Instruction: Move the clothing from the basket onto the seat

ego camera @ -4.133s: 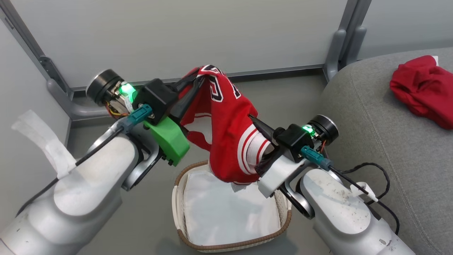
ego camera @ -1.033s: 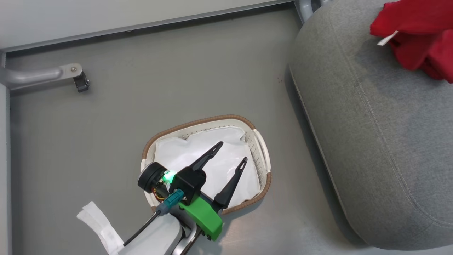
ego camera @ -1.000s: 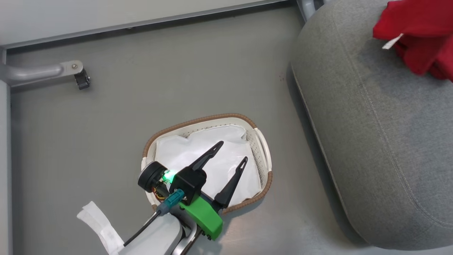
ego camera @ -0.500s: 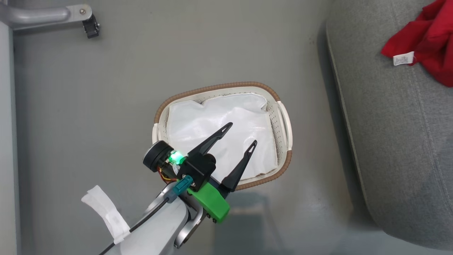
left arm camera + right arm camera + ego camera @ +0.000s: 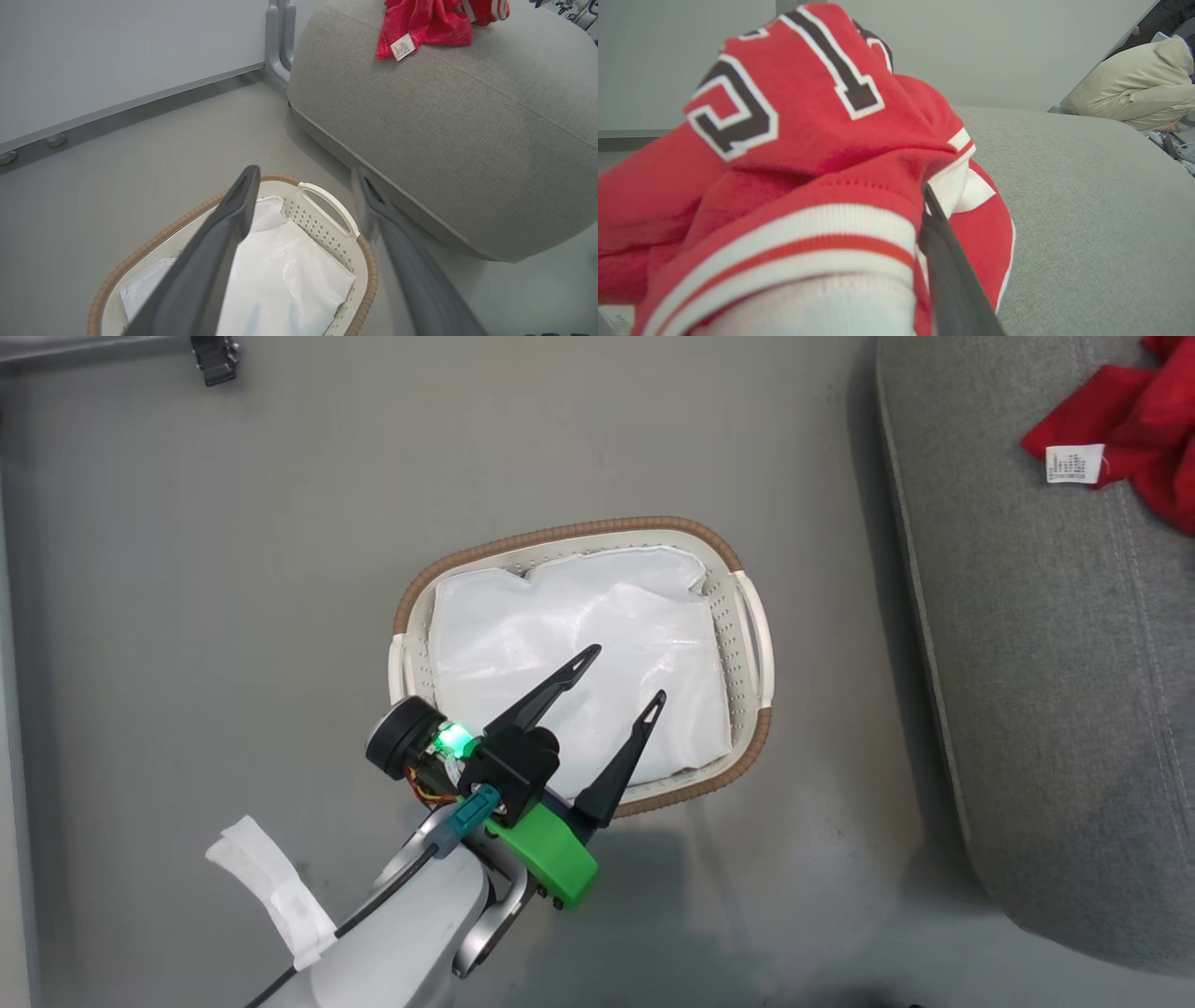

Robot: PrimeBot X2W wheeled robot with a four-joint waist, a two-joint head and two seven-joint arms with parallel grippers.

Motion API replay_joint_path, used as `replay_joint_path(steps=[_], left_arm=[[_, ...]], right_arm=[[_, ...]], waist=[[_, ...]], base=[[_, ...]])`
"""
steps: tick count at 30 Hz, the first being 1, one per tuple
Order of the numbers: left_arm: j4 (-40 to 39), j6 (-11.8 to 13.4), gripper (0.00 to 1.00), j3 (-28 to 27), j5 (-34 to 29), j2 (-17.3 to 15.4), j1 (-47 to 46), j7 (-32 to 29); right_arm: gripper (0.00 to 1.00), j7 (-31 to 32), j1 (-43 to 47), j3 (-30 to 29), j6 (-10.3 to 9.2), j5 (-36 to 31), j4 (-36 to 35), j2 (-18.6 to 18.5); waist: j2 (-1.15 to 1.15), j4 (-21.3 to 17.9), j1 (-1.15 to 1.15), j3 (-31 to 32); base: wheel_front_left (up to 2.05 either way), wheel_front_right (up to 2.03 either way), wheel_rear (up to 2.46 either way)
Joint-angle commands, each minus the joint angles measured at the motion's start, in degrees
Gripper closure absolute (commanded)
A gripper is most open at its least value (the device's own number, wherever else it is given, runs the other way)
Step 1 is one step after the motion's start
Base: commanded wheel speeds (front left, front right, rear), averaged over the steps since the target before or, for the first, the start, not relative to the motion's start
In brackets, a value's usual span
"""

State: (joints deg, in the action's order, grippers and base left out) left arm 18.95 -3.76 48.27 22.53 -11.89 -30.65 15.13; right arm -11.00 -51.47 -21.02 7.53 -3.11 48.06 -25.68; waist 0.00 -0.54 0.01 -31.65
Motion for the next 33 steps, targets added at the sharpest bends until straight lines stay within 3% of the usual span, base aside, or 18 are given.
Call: replay_joint_path(steps=[1, 8, 23, 33], left_arm=[[0.21, -0.22, 0.0, -0.24, -0.57, -0.4, -0.62, 0.02], [0.62, 0.04, 0.0, -0.58, -0.23, -1.08, 0.25, 0.02], [0.36, 0.98, 0.0, -1.09, 1.06, -2.81, 1.98, -0.24], [-0.1, 2.04, 0.0, -2.52, 2.93, -2.36, 3.67, 0.03]], right_arm=[[0.0, -1.07, 0.48, 0.04, -0.08, -0.23, 0.45, 0.3], [0.0, -3.81, 4.31, 0.16, -0.08, 1.63, -0.59, 3.01], [0.0, -4.24, 18.84, 1.27, -0.08, 5.12, -10.61, 11.05], [0.0, -4.24, 21.44, 2.49, -0.08, 4.79, -15.53, 11.35]], waist=[[0.0, -1.16, -0.01, 0.6], [0.0, -3.64, -0.01, 2.34], [0.0, -8.41, -0.01, 6.77], [0.0, -8.95, -0.01, 10.52]], base=[[0.0, 0.0, 0.0], [0.0, 0.0, 0.0], [0.0, 0.0, 0.0], [0.0, 0.0, 0.0]])
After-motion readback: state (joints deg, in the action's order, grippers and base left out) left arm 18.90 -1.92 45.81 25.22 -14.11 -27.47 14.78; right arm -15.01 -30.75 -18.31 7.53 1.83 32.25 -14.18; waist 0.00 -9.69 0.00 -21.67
